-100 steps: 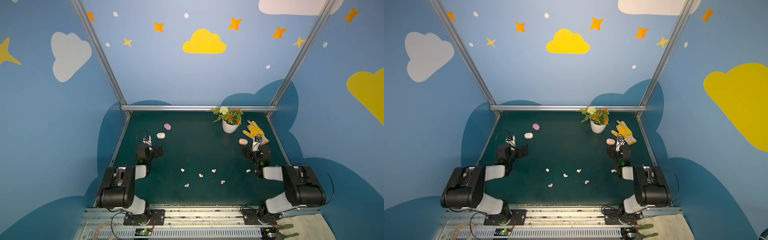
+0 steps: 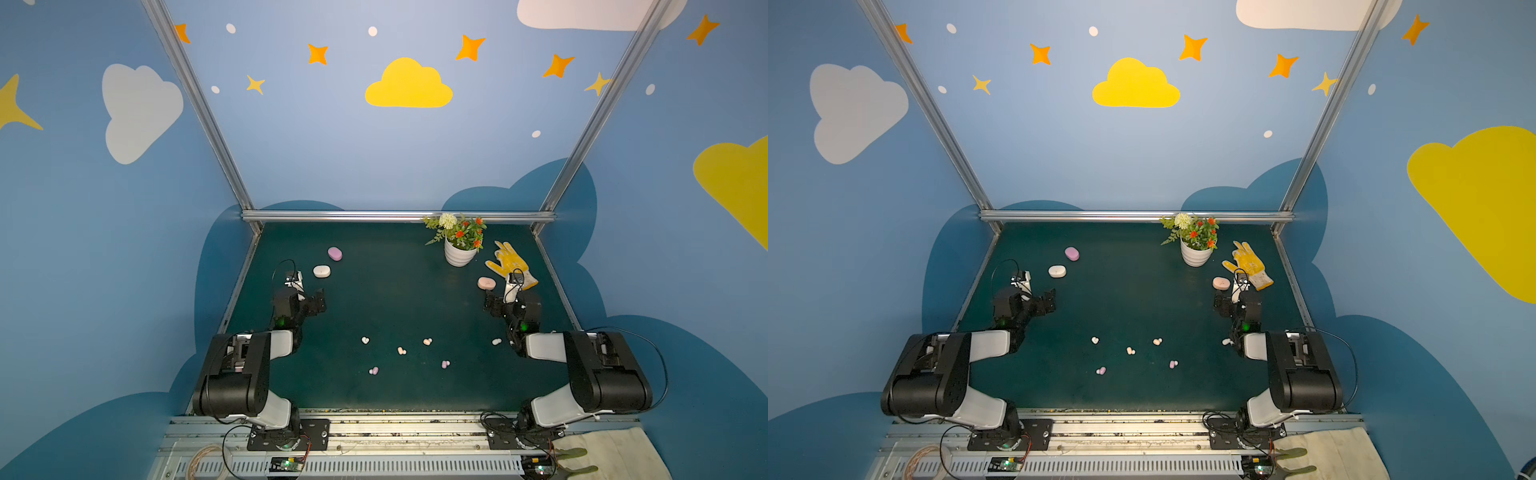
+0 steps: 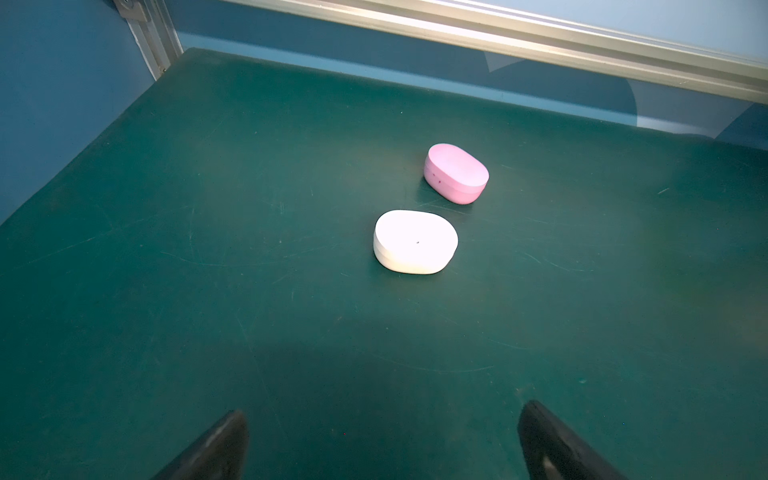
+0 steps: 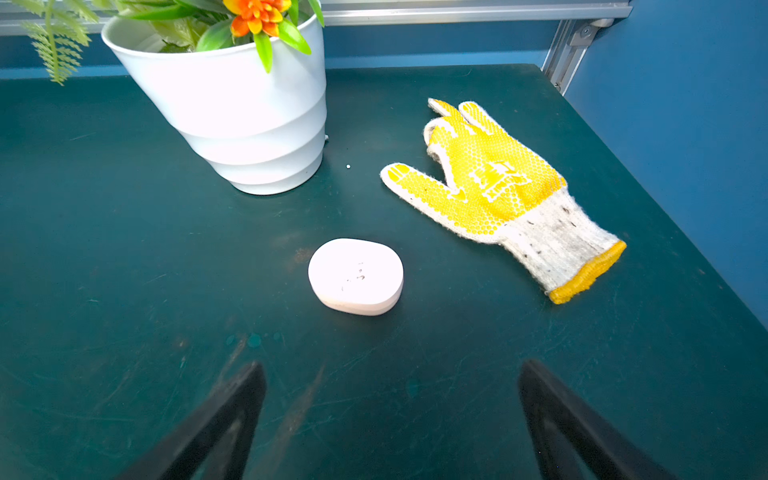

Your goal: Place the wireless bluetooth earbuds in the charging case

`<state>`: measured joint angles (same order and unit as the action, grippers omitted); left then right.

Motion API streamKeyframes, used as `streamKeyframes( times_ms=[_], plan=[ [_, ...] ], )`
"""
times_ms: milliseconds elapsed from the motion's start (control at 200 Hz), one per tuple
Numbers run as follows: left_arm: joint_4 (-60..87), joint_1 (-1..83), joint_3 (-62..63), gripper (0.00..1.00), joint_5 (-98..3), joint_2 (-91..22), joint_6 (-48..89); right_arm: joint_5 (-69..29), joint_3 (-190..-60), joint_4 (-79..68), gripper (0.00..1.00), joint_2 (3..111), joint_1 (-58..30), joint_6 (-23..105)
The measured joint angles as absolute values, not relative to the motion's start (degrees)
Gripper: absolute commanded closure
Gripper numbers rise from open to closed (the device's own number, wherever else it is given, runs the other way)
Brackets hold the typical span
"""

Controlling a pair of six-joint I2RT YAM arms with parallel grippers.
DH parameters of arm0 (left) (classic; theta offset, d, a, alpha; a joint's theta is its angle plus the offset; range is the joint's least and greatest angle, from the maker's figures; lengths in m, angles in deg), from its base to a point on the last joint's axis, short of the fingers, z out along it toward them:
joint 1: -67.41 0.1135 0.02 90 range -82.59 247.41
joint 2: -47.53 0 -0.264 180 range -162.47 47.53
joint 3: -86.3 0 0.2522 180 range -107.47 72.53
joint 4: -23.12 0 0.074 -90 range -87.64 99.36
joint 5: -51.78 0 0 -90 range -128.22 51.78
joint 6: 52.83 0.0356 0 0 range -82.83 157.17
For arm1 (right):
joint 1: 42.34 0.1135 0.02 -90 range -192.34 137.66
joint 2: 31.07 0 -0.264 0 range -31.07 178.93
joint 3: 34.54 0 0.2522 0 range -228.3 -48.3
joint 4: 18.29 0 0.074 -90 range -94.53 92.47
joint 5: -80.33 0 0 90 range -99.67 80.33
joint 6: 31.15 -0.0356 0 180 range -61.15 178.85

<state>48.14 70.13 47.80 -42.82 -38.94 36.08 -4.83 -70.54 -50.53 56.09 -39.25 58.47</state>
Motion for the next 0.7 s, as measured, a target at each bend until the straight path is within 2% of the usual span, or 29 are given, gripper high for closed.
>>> streamKeyframes(
  times_ms=[701],
  plan=[
    [46.0,70.0,47.0,0.00,-42.4,-38.7,35.9,-5.9,-71.3,-48.3,0.04,55.6,-39.7,58.2]
  ],
)
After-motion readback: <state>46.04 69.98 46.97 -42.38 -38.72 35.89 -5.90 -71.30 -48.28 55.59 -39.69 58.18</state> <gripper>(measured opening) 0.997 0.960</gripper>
